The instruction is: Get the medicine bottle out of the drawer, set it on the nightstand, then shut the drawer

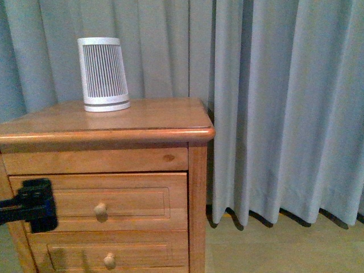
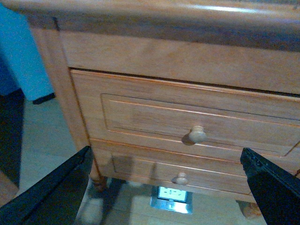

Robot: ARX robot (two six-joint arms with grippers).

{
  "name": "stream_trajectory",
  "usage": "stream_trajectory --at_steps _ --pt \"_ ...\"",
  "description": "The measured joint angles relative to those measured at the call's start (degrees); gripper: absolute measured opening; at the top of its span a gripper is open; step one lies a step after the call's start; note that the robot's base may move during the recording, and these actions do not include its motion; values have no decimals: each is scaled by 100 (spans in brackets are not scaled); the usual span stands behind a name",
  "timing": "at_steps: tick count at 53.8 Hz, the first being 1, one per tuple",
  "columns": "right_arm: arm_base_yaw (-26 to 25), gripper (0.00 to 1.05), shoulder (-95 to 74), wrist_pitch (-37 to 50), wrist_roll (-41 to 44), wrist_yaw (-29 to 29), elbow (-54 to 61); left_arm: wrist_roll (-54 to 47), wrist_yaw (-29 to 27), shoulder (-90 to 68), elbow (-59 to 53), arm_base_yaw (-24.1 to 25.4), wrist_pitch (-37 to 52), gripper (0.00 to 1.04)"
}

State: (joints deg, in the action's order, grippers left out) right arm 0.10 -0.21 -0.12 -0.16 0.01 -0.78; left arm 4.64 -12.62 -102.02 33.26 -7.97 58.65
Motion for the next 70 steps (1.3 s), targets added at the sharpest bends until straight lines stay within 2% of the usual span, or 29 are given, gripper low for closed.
stream_trajectory --at_steps 10,24,32,70 --pt "0 98 0 0 0 0 0 28 -55 -1698 1510 -251 170 98" --pt "0 98 0 0 0 0 0 -227 302 -2892 2465 -262 337 98" --pt "0 98 0 0 0 0 0 -433 546 -3298 2809 -203 407 98" --pt "0 98 0 0 0 0 0 -549 664 -4059 3650 -13 341 98"
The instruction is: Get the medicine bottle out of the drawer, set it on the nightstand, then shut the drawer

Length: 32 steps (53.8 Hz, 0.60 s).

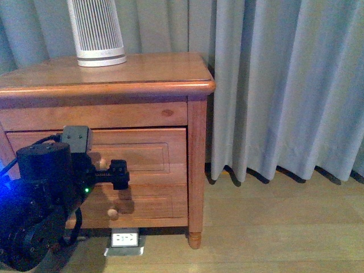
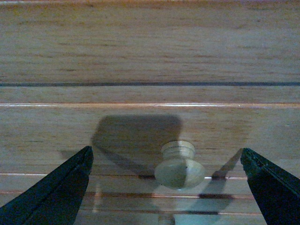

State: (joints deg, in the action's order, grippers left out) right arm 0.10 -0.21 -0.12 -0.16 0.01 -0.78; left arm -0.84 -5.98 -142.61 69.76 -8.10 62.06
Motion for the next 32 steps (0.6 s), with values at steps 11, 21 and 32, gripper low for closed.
stream_trajectory --at_steps 11,21,32 --pt "0 98 0 0 0 0 0 2 2 -26 83 -28 -127 98" --pt "0 98 0 0 0 0 0 4 -13 -37 105 -63 -129 77" --pt "0 98 0 0 0 0 0 2 -17 -39 107 -70 -129 44"
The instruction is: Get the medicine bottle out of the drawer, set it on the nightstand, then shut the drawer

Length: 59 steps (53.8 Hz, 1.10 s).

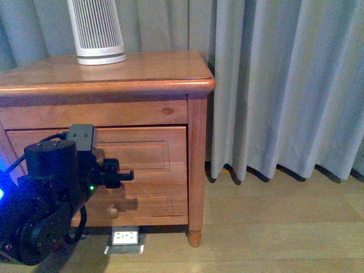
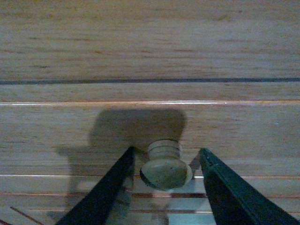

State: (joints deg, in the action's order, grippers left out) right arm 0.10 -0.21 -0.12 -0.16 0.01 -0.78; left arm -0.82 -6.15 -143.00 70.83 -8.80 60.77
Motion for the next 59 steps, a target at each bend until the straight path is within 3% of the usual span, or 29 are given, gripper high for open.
stream_trajectory --at_steps 7,27,44,59 --pt "0 98 0 0 0 0 0 0 -20 0 0 0 0 28" --pt "0 98 0 0 0 0 0 15 -136 22 -229 -31 304 26" --pt "0 98 0 0 0 0 0 -275 -629 894 -2719 -433 1569 26" --pt "0 98 0 0 0 0 0 -382 -1198 1766 -4350 -914 1519 26"
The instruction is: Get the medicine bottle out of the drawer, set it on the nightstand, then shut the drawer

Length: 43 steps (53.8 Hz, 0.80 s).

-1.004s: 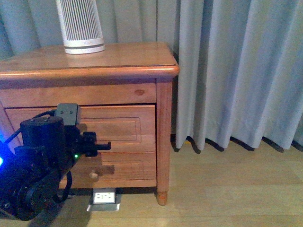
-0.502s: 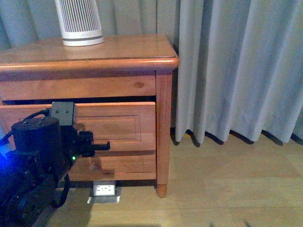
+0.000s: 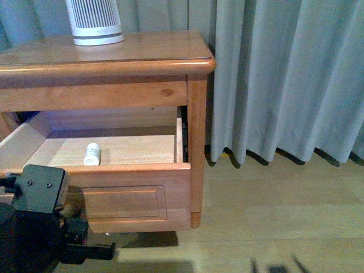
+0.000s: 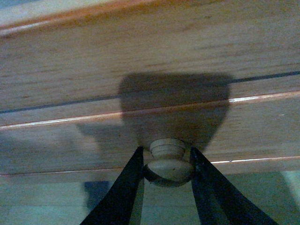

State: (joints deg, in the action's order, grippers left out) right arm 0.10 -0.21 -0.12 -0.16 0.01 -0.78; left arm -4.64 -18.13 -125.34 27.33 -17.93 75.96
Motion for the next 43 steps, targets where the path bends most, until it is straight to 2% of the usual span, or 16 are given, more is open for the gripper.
stream_trajectory --at_steps 9,23,32,43 --pt "0 98 0 0 0 0 0 160 160 468 -435 -243 -627 62" --pt "0 98 0 0 0 0 0 225 157 1755 -822 -188 -1384 99" --pt "0 98 0 0 0 0 0 103 144 3427 -960 -4 -2608 98" --pt "0 98 0 0 0 0 0 -503 79 5875 -1062 46 -4229 98"
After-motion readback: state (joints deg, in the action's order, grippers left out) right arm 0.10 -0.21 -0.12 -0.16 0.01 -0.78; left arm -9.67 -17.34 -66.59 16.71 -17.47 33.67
